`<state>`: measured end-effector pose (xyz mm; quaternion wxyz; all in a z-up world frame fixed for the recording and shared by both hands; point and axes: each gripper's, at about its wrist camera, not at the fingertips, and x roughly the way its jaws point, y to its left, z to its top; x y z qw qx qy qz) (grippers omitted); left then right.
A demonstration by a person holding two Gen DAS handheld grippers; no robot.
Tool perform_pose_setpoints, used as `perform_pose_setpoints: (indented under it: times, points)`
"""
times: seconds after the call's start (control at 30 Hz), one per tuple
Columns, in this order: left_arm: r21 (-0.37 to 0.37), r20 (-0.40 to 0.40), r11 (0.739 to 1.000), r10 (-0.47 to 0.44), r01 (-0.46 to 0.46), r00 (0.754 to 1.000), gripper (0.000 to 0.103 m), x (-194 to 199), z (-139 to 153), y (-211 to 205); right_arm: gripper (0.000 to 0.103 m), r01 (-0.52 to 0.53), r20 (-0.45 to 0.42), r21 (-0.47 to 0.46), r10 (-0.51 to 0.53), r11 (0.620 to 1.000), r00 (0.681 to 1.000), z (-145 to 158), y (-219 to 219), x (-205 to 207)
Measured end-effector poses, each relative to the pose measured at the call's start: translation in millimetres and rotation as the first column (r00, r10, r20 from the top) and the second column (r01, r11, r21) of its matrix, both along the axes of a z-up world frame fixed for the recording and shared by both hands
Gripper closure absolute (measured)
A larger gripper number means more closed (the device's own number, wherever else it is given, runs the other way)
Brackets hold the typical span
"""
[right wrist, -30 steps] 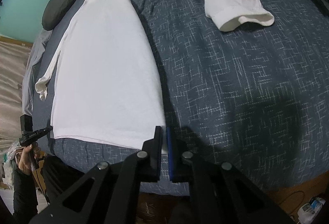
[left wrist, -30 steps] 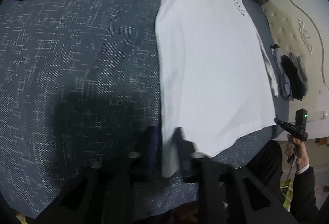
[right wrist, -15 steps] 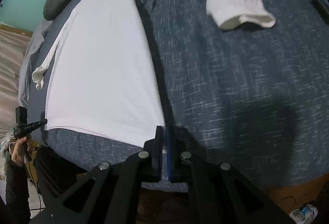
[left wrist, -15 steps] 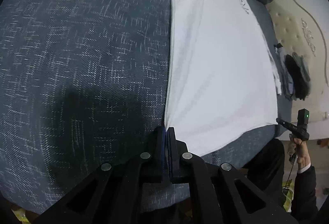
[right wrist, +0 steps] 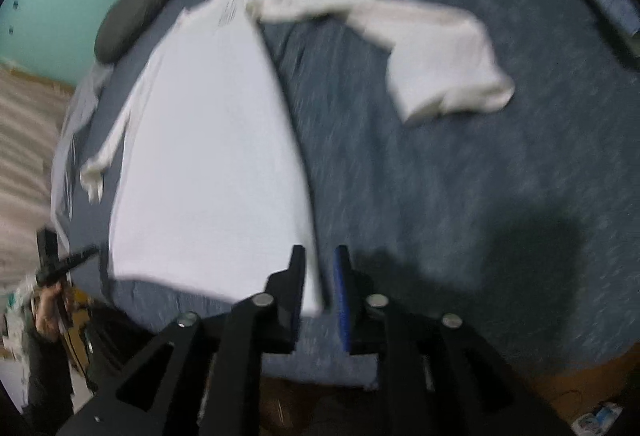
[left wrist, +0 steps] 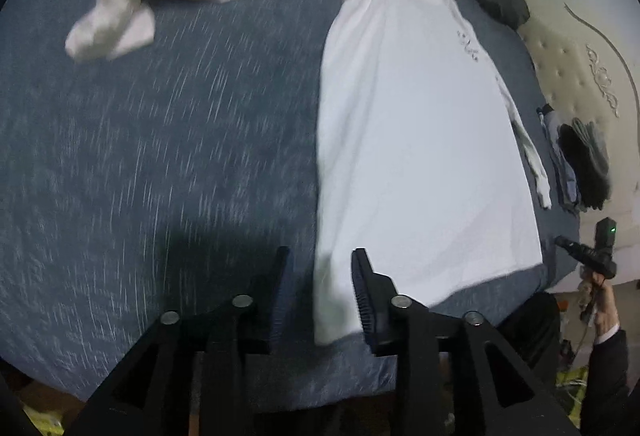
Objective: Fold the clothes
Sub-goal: 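Open both grippers and lift them away from the hem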
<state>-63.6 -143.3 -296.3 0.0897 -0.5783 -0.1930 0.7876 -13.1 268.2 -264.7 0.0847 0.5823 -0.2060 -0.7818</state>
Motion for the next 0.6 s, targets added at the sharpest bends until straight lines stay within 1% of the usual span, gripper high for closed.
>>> perform_pose_setpoints:
  times: [0.03,0.07,0.1,0.13,0.17,0.23,0.27,0.3,0.37,0.43,0.53,0.6]
  points:
    - [-0.008,-0.017,1.0,0.0,0.0,1.0,0.058,29.2,6.5,-16.6,0.078,0.025,-0.01,0.008,-0.025,1.0,1.0,4.5,5.3,-5.5]
    - [-0.013,-0.031,1.0,0.001,-0.001,1.0,0.054,39.7,13.0,-9.7,0.077,0.045,-0.017,0.01,-0.044,0.999,0.999,8.7,8.4,-9.9]
    - [-0.02,-0.046,1.0,0.002,-0.003,0.999,0.047,38.0,15.7,1.1,0.077,0.063,-0.025,0.011,-0.063,0.998,0.998,12.9,11.2,-14.1]
    - [-0.022,-0.059,1.0,0.0,-0.002,0.998,0.046,35.2,20.7,6.7,0.076,0.079,-0.03,0.02,-0.078,0.997,0.996,15.5,15.7,-19.8]
    - [-0.017,-0.066,1.0,-0.006,0.005,0.998,0.046,30.3,30.4,1.3,0.075,0.094,-0.035,0.029,-0.093,0.995,0.995,17.9,20.4,-25.6]
    - [-0.007,-0.081,1.0,-0.018,0.018,0.997,0.043,20.0,47.5,-5.0,0.062,0.125,-0.047,0.065,-0.122,0.99,0.991,18.0,27.5,-37.6]
    - [-0.004,-0.087,1.0,-0.022,0.022,0.996,0.042,4.7,46.9,1.5,0.058,0.142,-0.047,0.069,-0.139,0.987,0.989,16.5,32.5,-44.3]
    - [-0.003,-0.094,1.0,-0.025,0.025,0.995,0.038,-22.7,42.4,4.6,0.053,0.16,-0.047,0.071,-0.157,0.984,0.986,14.9,37.5,-51.1]
    - [-0.003,-0.113,1.0,-0.03,0.03,0.993,0.037,-48.0,41.1,18.5,0.05,0.196,-0.047,0.076,-0.193,0.978,0.98,11.7,47.6,-64.8]
    - [-0.002,-0.13,0.999,-0.033,0.034,0.991,0.031,-66.4,41.7,32.7,0.044,0.232,-0.047,0.082,-0.229,0.969,0.972,8.4,57.8,-78.4]
    - [-0.001,-0.147,0.999,-0.032,0.033,0.989,0.023,-99.3,32.2,58.3,0.043,0.237,-0.053,0.101,-0.233,0.966,0.971,8.5,65.1,-97.3]
    - [0.011,-0.153,0.999,-0.032,0.034,0.988,0.02,-114.2,28.1,68.9,0.042,0.226,-0.068,0.129,-0.219,0.966,0.973,8.6,65.0,-108.2]
